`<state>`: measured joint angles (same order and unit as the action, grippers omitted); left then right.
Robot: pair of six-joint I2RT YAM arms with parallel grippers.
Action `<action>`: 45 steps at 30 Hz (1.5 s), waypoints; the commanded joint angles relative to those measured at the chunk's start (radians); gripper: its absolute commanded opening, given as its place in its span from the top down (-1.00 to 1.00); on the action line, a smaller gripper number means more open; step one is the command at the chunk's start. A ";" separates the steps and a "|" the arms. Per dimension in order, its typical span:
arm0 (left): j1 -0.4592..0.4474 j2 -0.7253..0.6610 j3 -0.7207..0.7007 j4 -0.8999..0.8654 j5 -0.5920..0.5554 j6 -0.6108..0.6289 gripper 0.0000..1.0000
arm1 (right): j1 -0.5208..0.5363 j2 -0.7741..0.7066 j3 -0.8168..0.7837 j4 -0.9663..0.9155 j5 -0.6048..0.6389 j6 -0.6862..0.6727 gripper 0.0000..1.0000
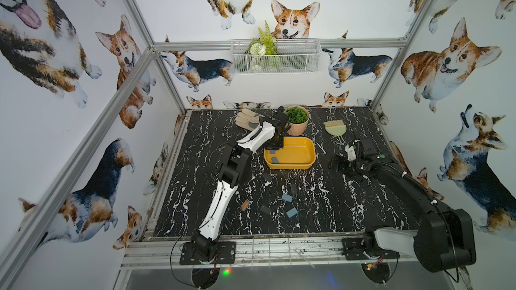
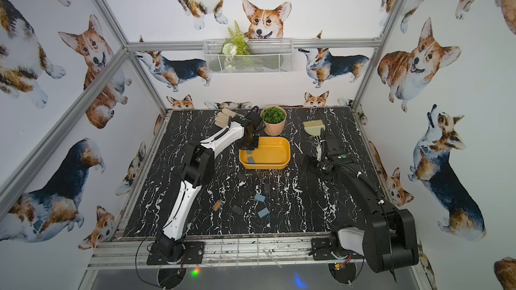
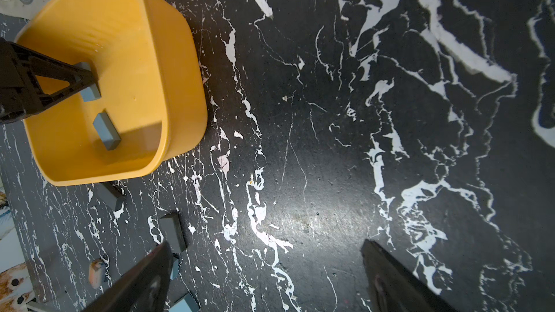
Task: Put the eraser in the storage box
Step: Place the eraser in the storage box.
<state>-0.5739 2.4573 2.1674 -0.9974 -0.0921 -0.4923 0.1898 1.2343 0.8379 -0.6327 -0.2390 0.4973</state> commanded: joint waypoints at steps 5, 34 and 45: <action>0.004 0.006 -0.009 0.004 -0.001 -0.018 0.36 | 0.001 0.005 -0.003 0.015 -0.009 0.014 -1.00; 0.014 -0.538 -0.130 0.218 -0.086 0.159 -0.79 | 0.558 0.172 0.152 -0.035 0.338 0.067 -0.90; 0.331 -0.899 -0.555 0.420 0.025 0.125 -0.90 | 0.669 0.375 0.314 -0.113 0.403 0.075 -0.79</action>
<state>-0.2840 1.5986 1.6577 -0.6567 -0.1013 -0.3702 0.8467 1.5772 1.1263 -0.6956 0.1341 0.5358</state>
